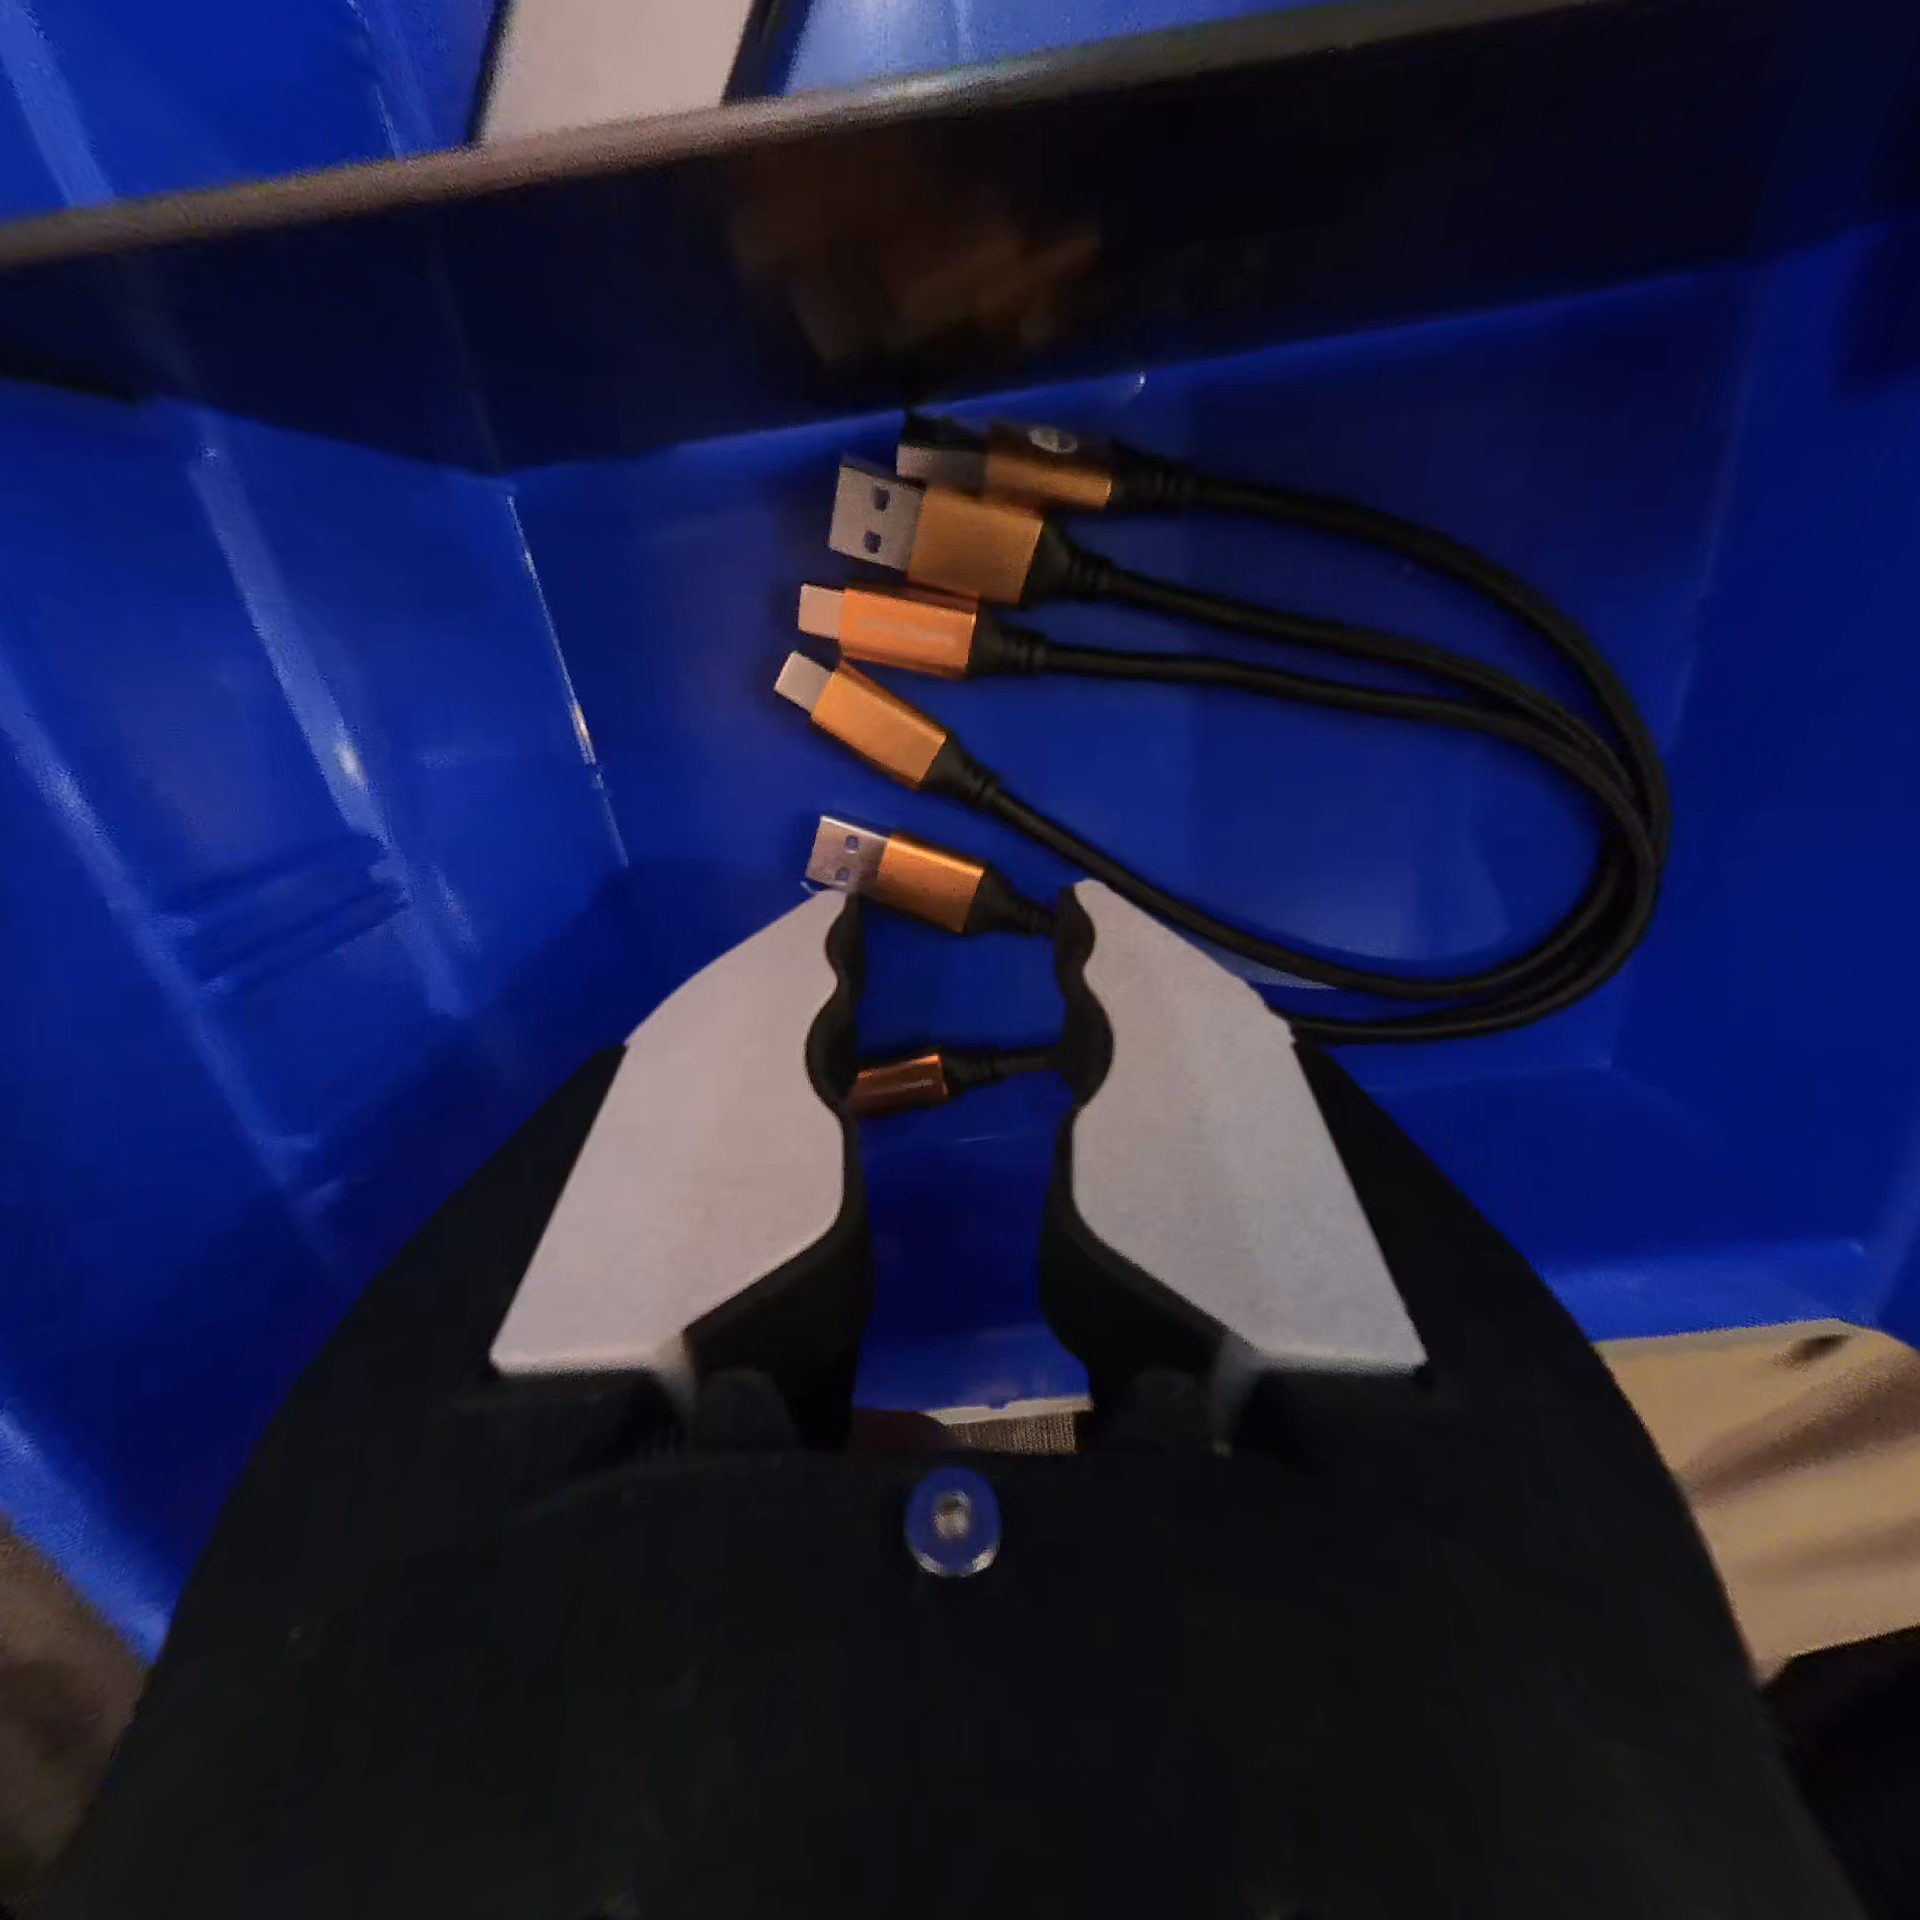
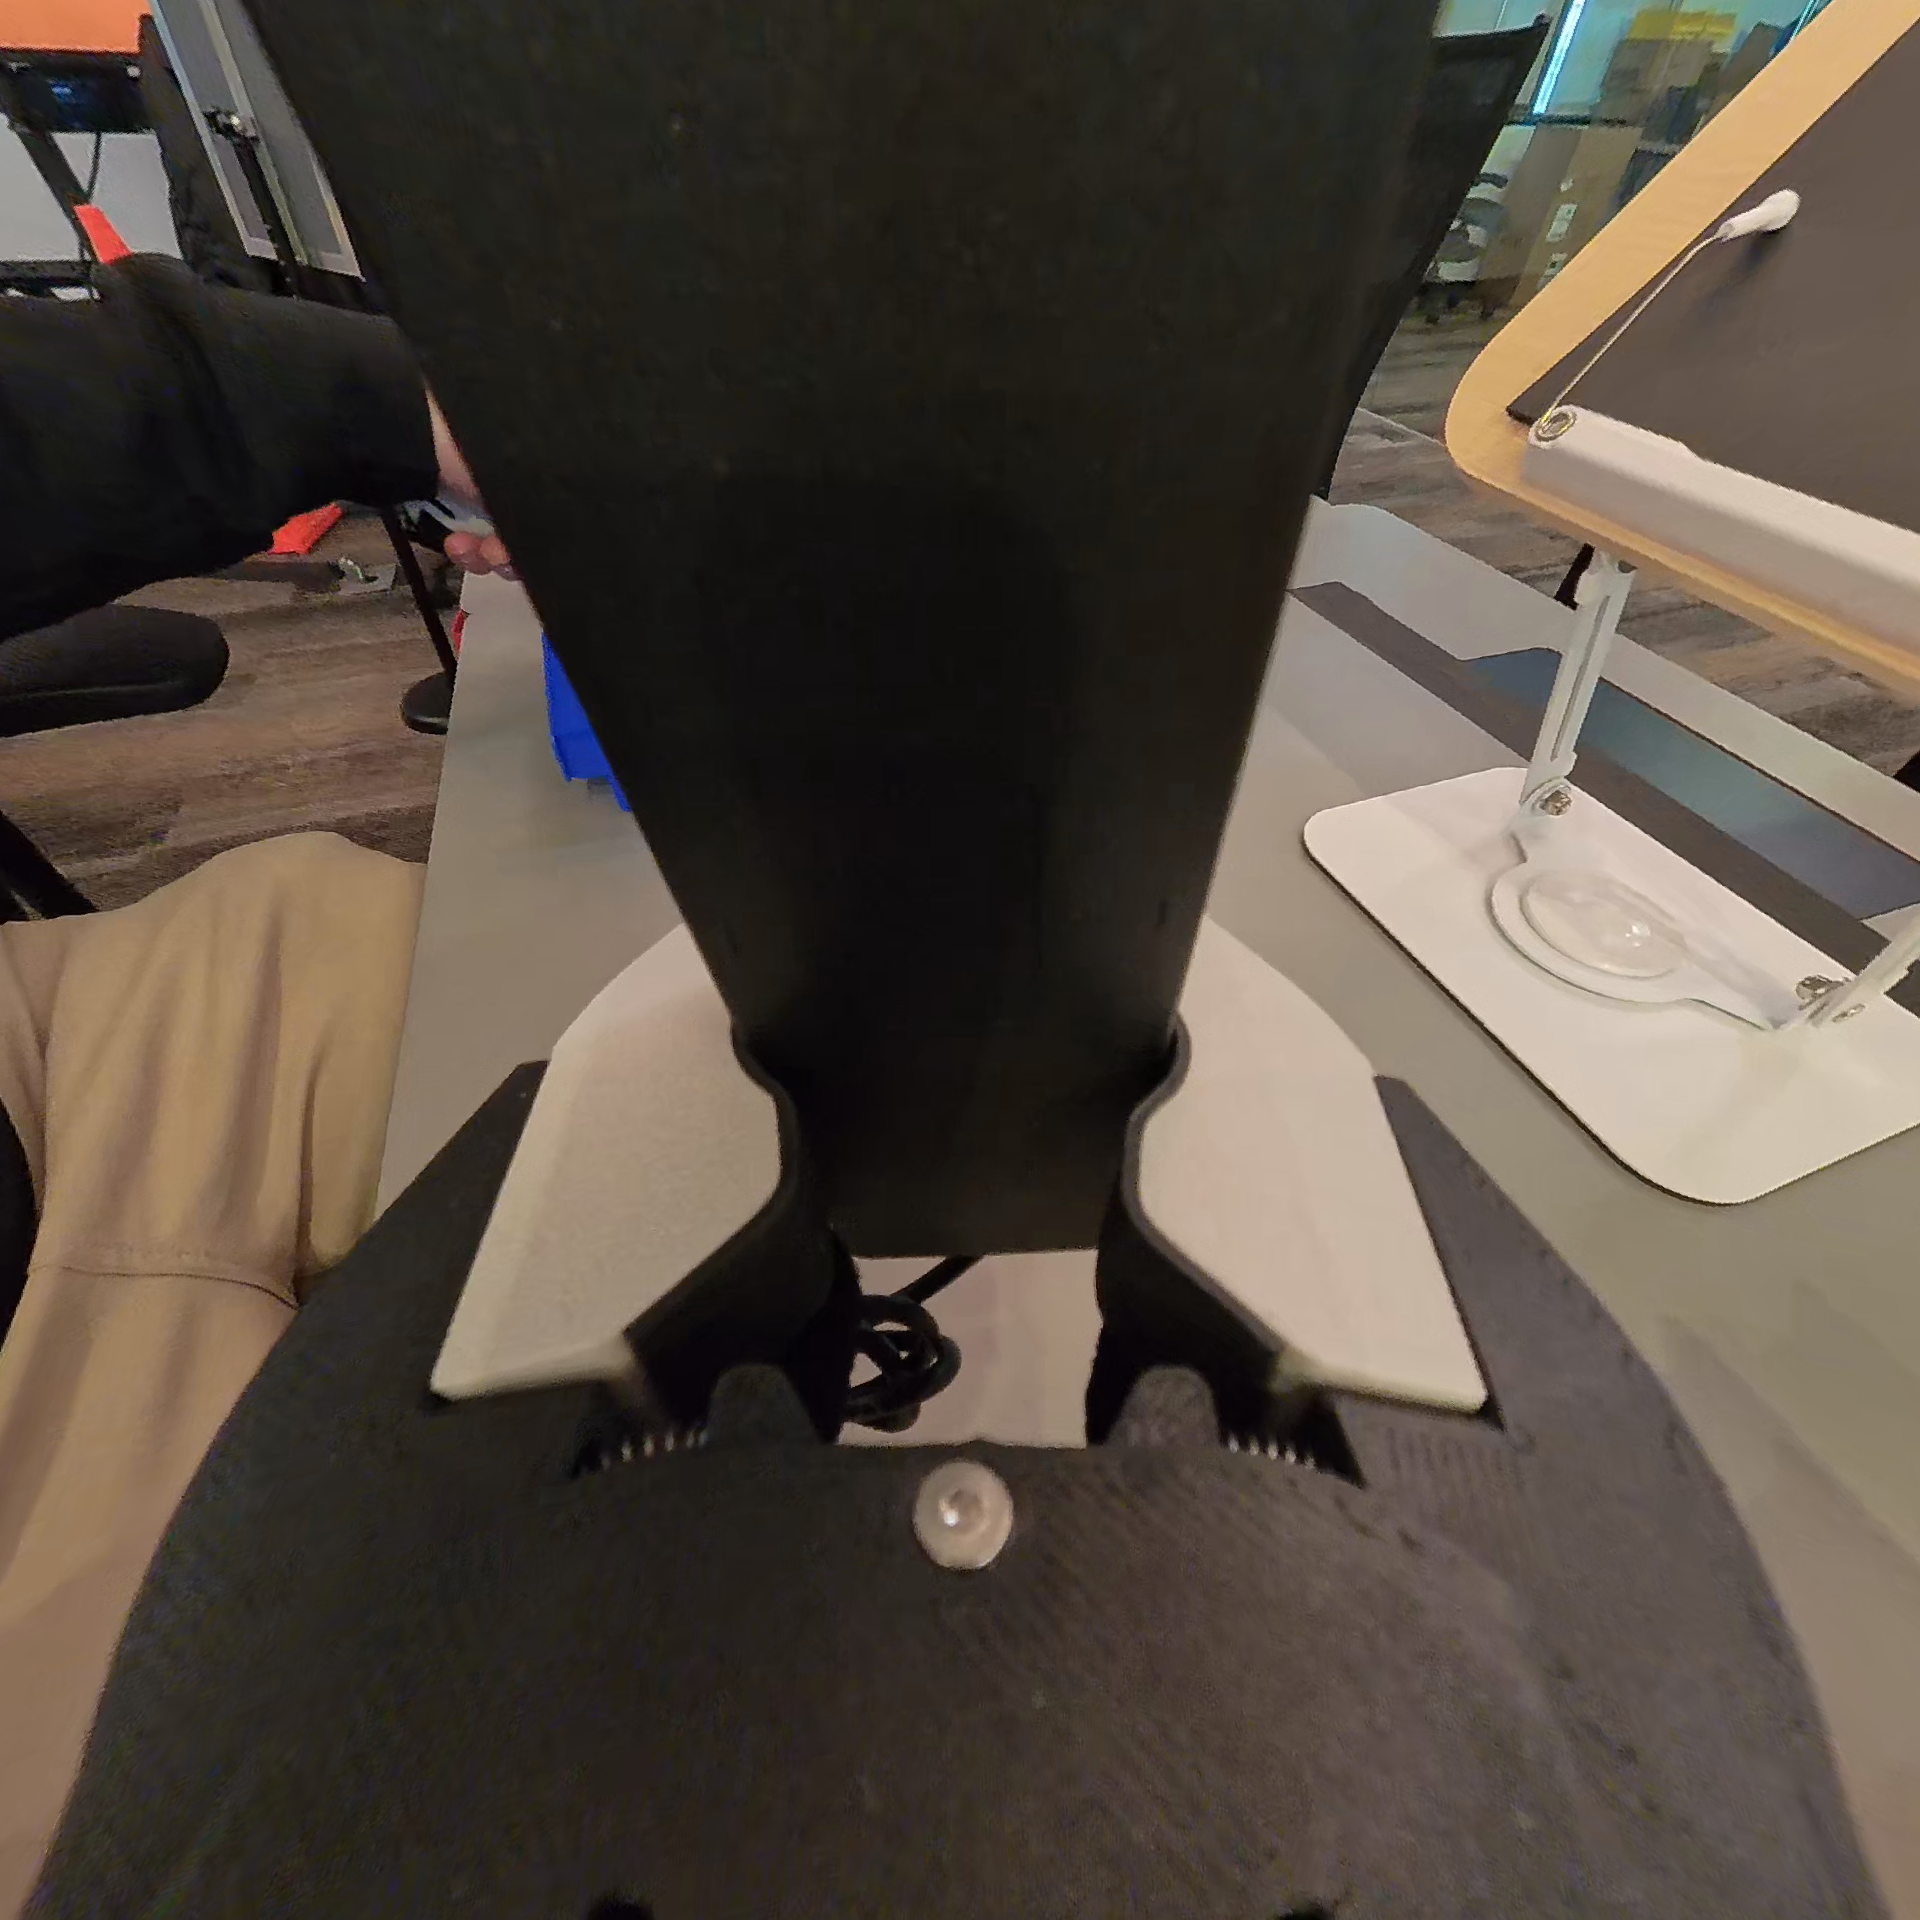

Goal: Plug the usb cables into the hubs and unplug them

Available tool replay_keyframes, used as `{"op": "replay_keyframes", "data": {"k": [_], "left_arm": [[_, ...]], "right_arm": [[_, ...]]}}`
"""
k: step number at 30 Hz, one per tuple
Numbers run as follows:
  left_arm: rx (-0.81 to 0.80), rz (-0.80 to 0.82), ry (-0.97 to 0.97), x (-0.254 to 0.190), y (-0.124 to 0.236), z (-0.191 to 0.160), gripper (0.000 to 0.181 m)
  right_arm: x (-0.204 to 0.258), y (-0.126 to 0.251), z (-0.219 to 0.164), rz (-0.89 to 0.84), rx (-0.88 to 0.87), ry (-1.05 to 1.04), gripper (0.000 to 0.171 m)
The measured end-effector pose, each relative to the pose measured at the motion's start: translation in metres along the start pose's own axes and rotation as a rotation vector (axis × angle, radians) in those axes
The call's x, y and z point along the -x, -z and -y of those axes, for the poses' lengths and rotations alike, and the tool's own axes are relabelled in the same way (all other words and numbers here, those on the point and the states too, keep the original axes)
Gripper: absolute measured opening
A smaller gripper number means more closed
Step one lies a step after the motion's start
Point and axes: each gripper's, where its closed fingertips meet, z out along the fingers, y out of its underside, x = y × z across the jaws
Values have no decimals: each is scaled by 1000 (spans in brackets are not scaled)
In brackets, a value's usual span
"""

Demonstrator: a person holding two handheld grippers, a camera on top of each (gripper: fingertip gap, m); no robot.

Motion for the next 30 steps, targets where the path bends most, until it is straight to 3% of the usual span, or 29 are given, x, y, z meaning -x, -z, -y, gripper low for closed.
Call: {"op": "replay_keyframes", "data": {"k": [7,14,24,30], "left_arm": [[27,29,-22,4,-4,3,31],[-65,71,-166,3,-1,10,31],[-371,179,-410,-10,56,37,31],[-568,177,-618,-54,100,59,30]], "right_arm": [[1,0,0,-3,6,8,65],[-1,2,-1,-8,4,8,65],[0,-1,-4,6,6,2,65],[1,-3,-7,17,5,-9,65]]}}
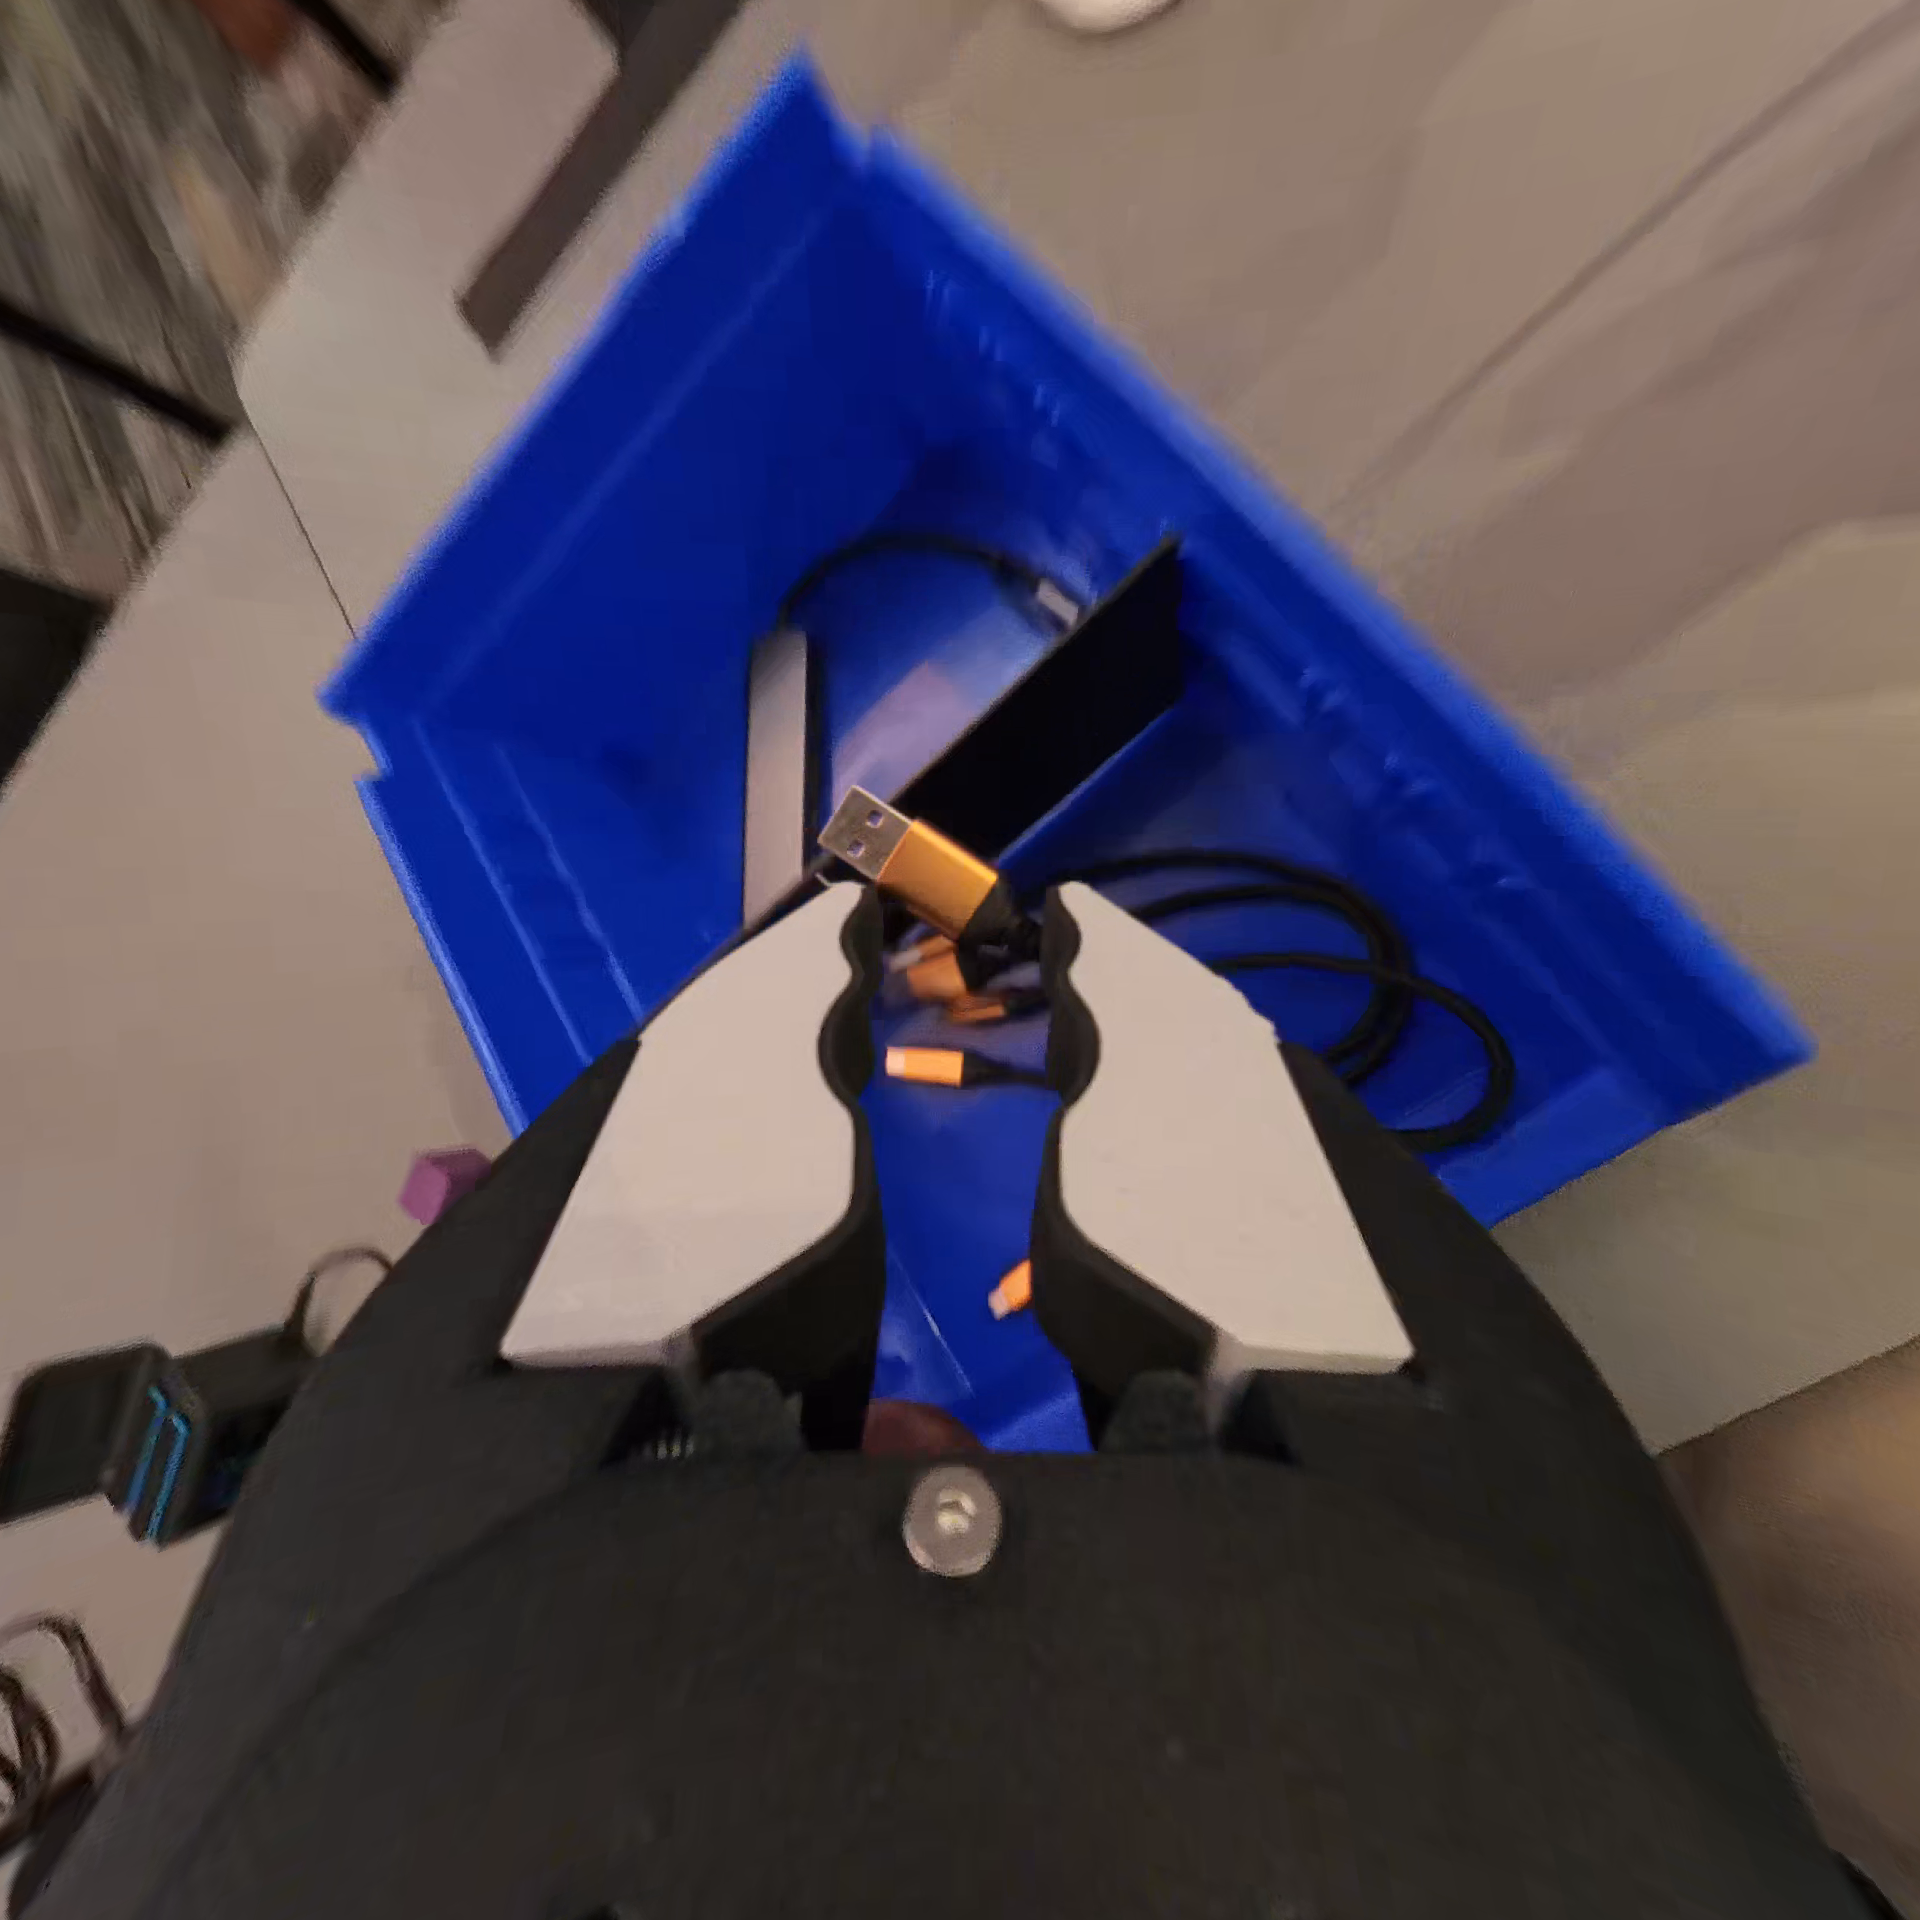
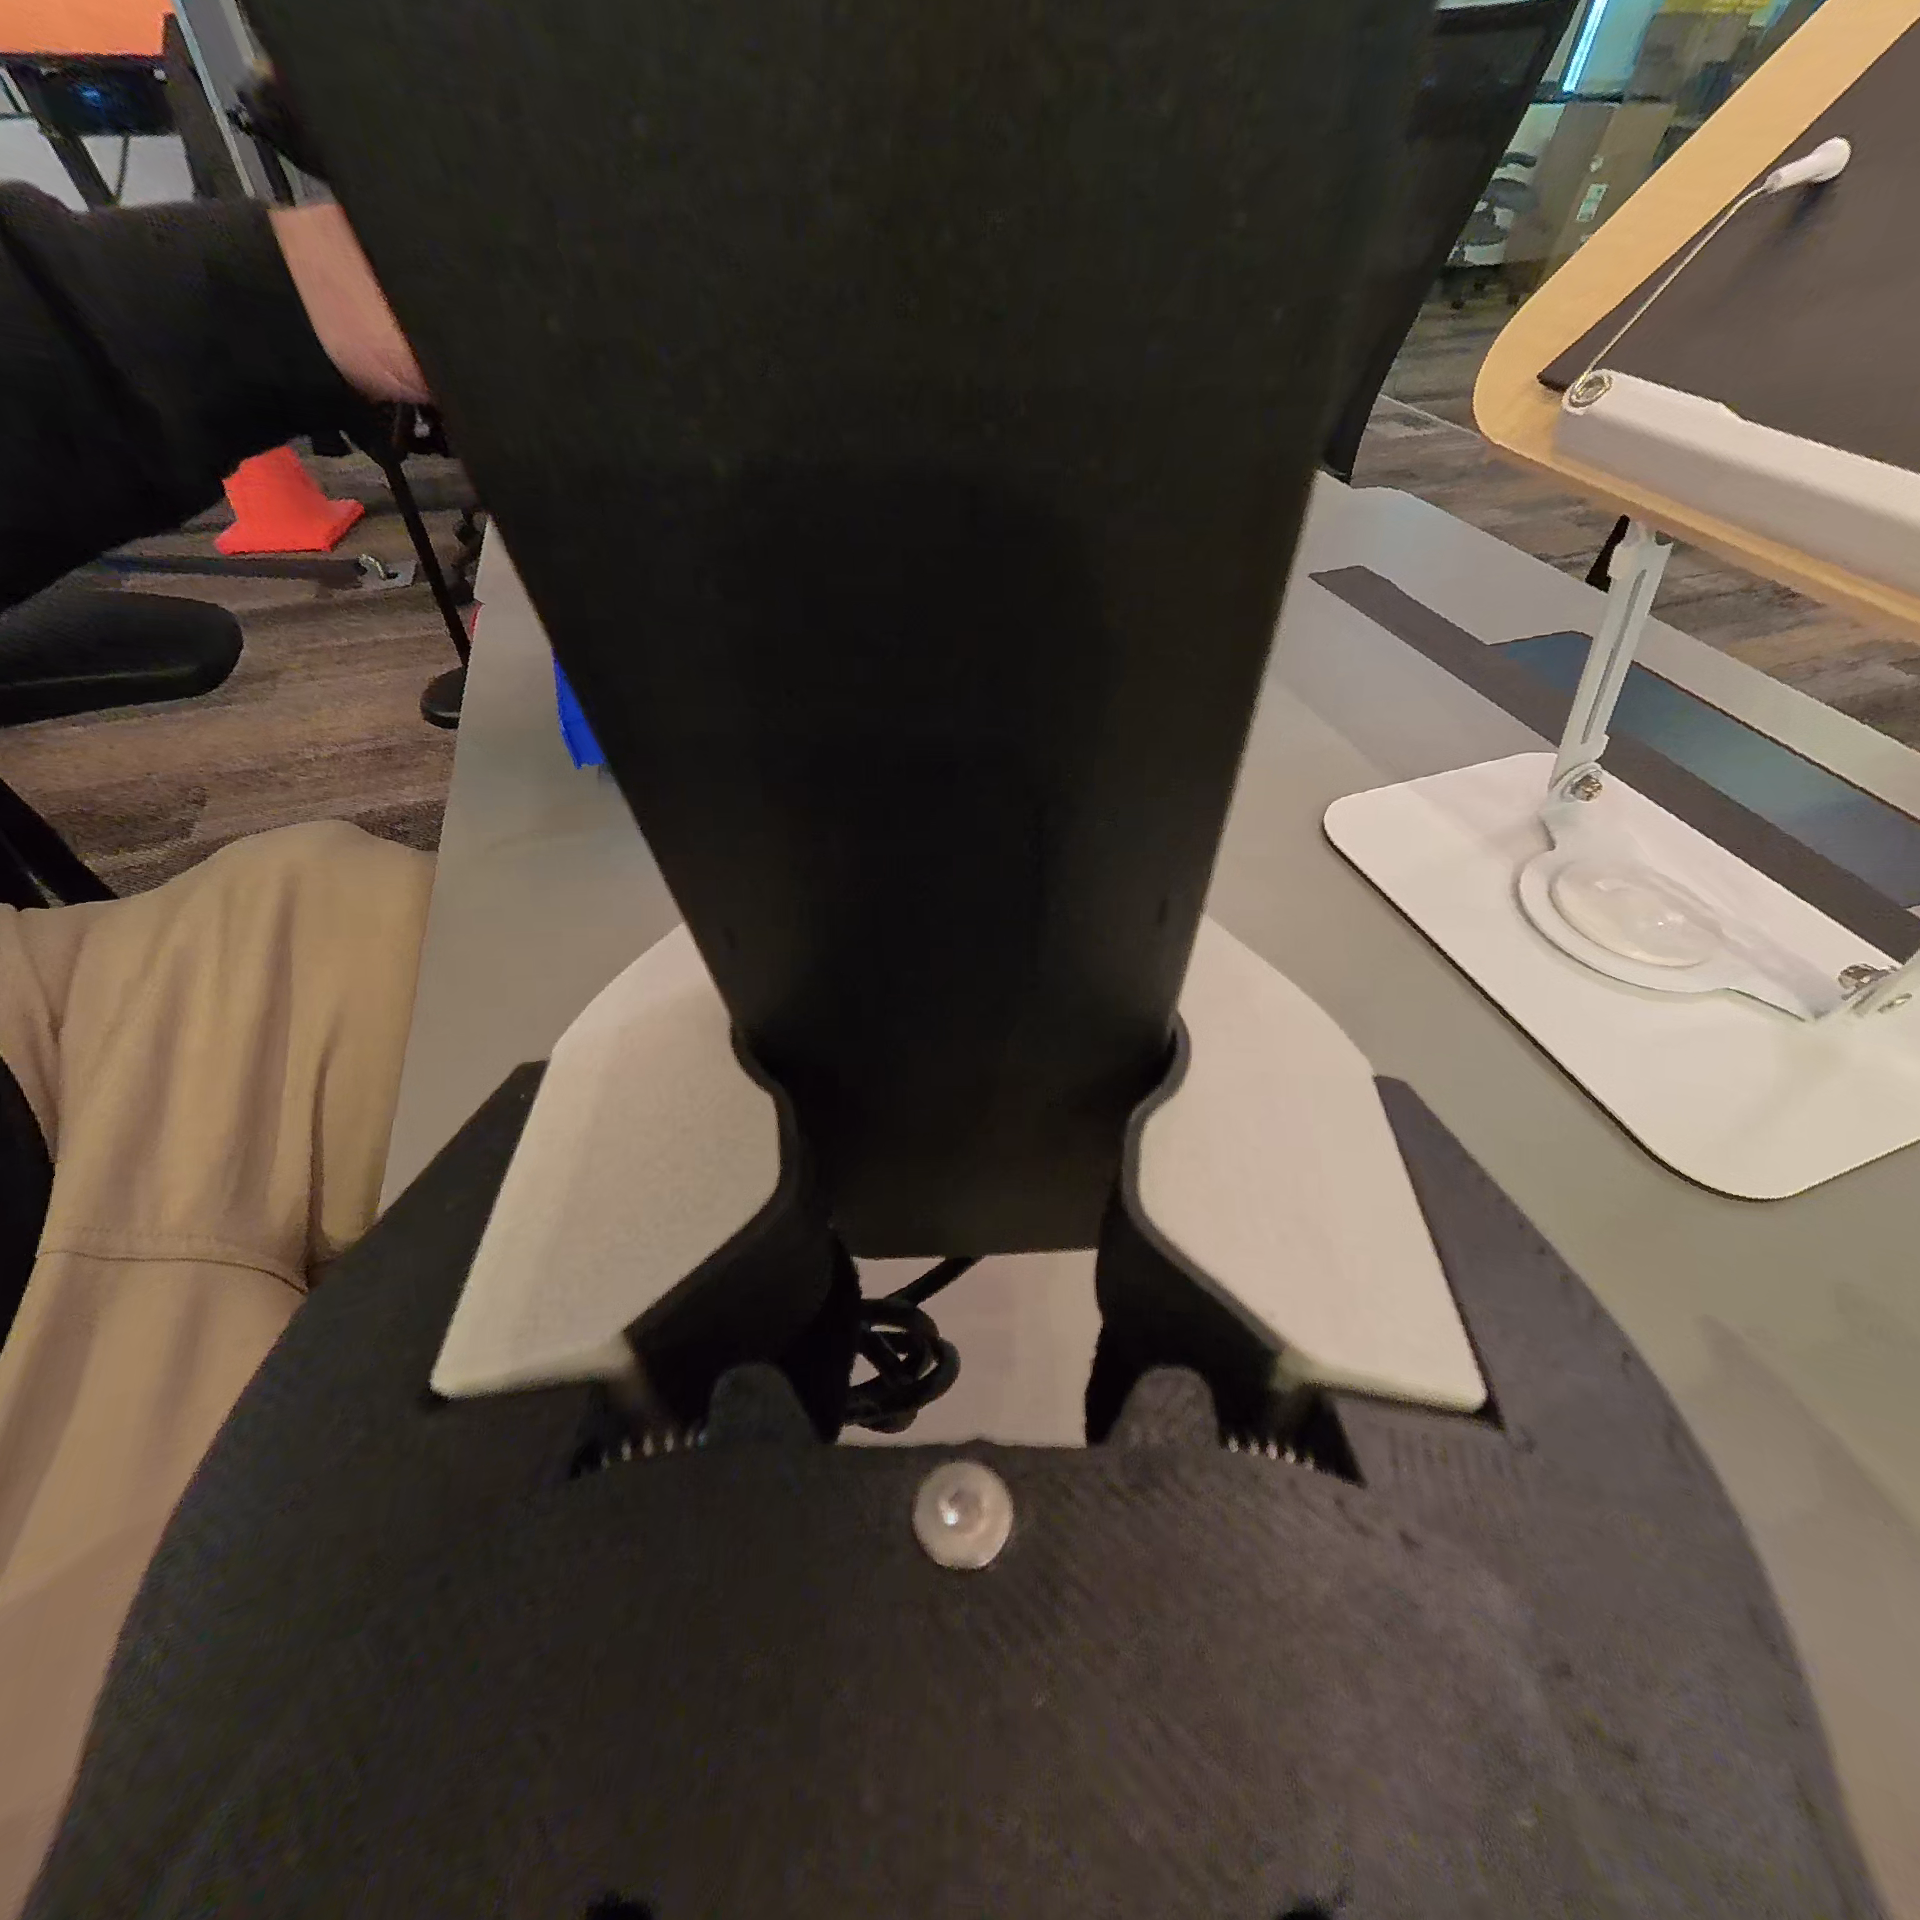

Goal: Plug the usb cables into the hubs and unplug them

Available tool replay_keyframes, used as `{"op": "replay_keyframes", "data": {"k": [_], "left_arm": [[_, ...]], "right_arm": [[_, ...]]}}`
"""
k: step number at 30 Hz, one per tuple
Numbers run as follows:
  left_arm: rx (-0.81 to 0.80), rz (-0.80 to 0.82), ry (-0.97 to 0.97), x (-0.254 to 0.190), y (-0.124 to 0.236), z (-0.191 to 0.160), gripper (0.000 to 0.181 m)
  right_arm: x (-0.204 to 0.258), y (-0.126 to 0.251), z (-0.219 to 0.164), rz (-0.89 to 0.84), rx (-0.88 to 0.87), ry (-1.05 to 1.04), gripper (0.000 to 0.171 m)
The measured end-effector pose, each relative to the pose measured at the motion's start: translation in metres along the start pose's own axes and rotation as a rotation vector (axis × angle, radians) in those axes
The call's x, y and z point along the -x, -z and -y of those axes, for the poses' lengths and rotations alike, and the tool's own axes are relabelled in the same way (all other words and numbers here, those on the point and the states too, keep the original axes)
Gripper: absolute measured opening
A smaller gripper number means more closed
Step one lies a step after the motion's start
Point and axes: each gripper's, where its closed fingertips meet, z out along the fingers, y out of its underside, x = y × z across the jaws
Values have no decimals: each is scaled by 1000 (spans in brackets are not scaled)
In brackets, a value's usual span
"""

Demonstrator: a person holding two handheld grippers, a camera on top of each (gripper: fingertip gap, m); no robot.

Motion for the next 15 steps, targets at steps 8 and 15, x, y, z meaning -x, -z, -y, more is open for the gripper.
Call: {"op": "replay_keyframes", "data": {"k": [8,15], "left_arm": [[-20,3,-201,-8,5,43,8],[-89,-53,-267,-27,-6,49,8]], "right_arm": [[-2,0,-3,-6,8,-1,65],[-3,-1,-5,0,8,-10,65]]}}
